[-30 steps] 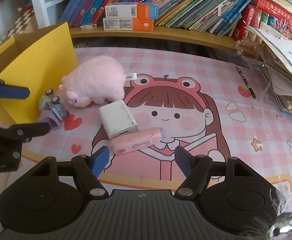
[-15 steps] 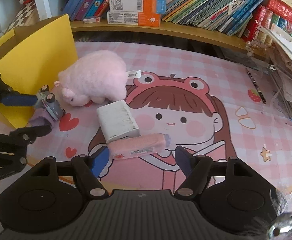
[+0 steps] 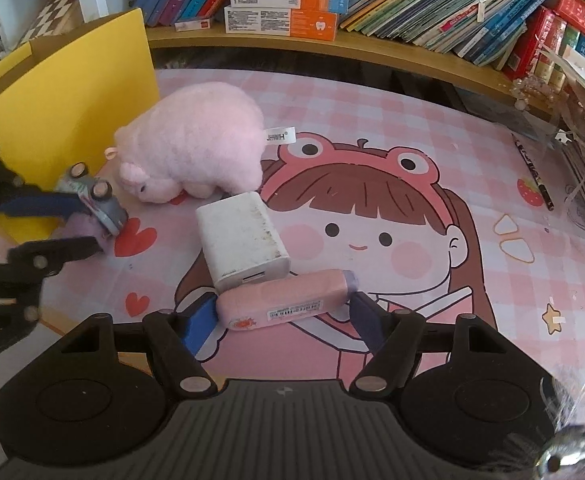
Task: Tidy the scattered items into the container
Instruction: 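Grasp the grey toy car with left tool while right tool approaches the pink tube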
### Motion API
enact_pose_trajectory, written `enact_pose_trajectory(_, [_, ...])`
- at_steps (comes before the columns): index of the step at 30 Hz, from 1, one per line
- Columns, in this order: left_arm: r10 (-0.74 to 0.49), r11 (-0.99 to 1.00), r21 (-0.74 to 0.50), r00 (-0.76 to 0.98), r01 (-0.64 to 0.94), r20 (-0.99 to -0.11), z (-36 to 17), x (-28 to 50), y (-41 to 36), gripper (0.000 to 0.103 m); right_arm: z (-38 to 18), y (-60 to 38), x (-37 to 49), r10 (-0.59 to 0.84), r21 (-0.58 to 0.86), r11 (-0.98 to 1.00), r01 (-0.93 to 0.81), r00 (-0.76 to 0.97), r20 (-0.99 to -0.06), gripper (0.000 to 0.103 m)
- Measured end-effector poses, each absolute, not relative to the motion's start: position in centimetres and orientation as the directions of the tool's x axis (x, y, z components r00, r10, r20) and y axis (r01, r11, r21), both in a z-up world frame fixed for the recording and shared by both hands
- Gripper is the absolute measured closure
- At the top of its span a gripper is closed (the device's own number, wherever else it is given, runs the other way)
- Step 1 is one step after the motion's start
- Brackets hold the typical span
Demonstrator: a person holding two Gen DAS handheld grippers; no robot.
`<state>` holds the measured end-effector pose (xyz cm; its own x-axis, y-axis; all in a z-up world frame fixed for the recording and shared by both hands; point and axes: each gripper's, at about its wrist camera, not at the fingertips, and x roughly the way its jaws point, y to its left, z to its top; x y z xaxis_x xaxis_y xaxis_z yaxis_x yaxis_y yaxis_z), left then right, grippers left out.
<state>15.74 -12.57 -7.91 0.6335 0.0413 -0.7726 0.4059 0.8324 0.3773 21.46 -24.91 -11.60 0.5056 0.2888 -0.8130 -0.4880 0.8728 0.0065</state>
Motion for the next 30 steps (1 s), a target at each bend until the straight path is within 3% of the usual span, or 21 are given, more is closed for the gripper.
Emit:
enact_pose_trajectory(5, [0.02,0.839,0.356,0.631,0.411,-0.776,-7.6,15.5,-12.6,0.09,-11.6,-25.3,21.3,0.266,-0.014,0.88,-0.474,0.518,-0.813,0.037])
enact_pose_trajectory(8, [0.043,0.839,0.381,0.651,0.389,-0.758,-7.2,15.4,-12.4,0.083,-11.6,-25.8,21.3,0.253,-0.017,0.888,-0.459,0.521,-0.815,0.037])
enact_pose_trajectory(16, [0.088,0.8,0.435,0.636,0.414,-0.767,-8.4,15.6,-12.8,0.081,-11.6,-25.9,21.2,0.248,-0.021,0.89,-0.455,0.523,-0.816,0.037])
enact_pose_trajectory(23, [0.07,0.748,0.483,0.669,0.456,-0.74,-8.6,14.8,-13.3,0.1,-11.5,-25.9,21.0,0.245,-0.025,0.891,-0.454,0.524,-0.816,0.037])
enact_pose_trajectory(25, [0.037,0.761,0.452,0.665,0.465,-0.746,-8.1,14.7,-13.3,0.1,-11.5,-26.0,20.9,0.242,-0.026,0.892,-0.452,0.525,-0.816,0.041])
enact_pose_trajectory(27, [-0.002,0.772,0.415,0.655,0.481,-0.755,-7.7,14.5,-13.4,0.1,-11.4,-26.1,20.9,0.24,-0.028,0.892,-0.45,0.526,-0.816,0.051])
enact_pose_trajectory(30, [-0.072,0.78,0.361,0.646,0.512,-0.76,-7.1,13.9,-13.9,0.1,-11.4,-26.1,20.7,0.236,-0.03,0.894,-0.447,0.527,-0.816,0.052])
